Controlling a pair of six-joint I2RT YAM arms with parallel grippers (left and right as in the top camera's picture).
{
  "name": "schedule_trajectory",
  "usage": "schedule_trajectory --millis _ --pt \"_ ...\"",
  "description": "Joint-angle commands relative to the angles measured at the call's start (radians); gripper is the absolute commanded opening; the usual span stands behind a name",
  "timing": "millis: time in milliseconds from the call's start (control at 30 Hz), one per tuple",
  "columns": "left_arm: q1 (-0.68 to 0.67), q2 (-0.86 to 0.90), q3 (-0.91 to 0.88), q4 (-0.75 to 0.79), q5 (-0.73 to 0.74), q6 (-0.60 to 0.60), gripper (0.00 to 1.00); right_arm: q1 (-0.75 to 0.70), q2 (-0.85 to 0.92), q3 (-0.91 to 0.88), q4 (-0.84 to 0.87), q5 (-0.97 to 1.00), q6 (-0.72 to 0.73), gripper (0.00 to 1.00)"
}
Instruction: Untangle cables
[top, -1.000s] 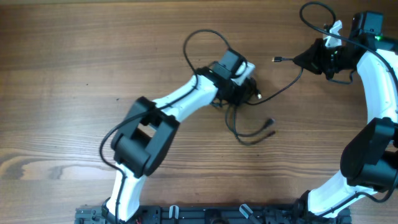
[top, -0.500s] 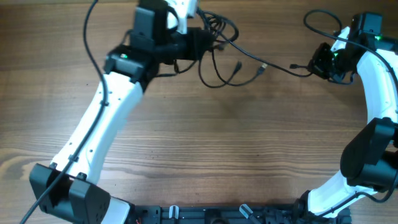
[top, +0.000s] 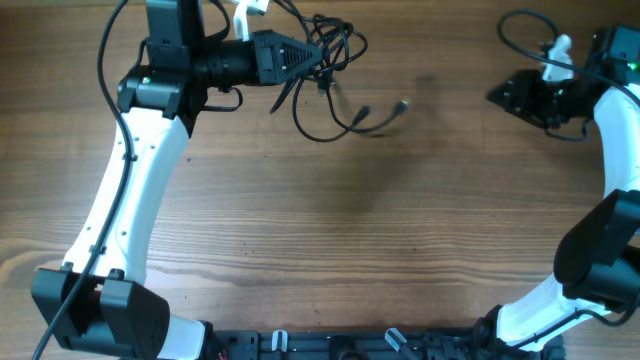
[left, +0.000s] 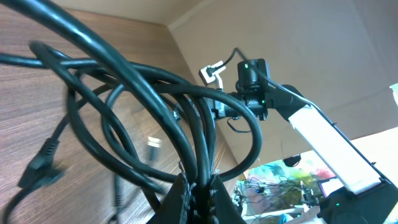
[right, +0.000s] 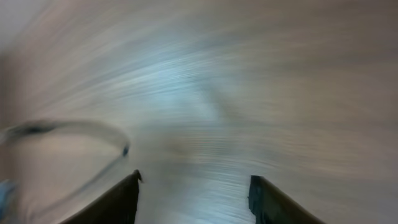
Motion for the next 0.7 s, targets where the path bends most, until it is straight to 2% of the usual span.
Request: schedule_trajectory --millis 0,133,233,367,467,533,667 --pt "-0.031 -0.018 0.004 0.010 0.035 0.012 0.04 0.039 -0.073 0.060 -0.001 -0.268 -0.186 0.76" --pt "-0.048 -0.017 0.004 0.005 -0.024 0.011 0.04 0.082 -0.177 0.077 0.031 -0.328 -0.183 0.82" --pt "-0.082 -0.017 0.004 0.006 -0.100 0.008 0.04 0.137 -0.239 0.077 0.076 -0.360 -0.139 0.82" --pt "-0.135 -0.017 0.004 0.005 -0.183 0.000 0.04 0.227 -0.254 0.076 0.115 -0.360 -0.043 0.76" --pt "-0.172 -0.017 0.004 0.005 -0.242 -0.039 0.04 0.291 -0.254 0.076 0.121 -0.344 -0.041 0.73" --pt "-0.192 -0.017 0.004 0.006 -0.273 -0.048 0.04 0.333 -0.254 0.076 0.151 -0.239 0.060 0.72" --pt "-0.211 -0.017 0.004 0.005 -0.275 -0.052 0.04 0.399 -0.254 0.076 0.201 -0.198 0.114 0.73"
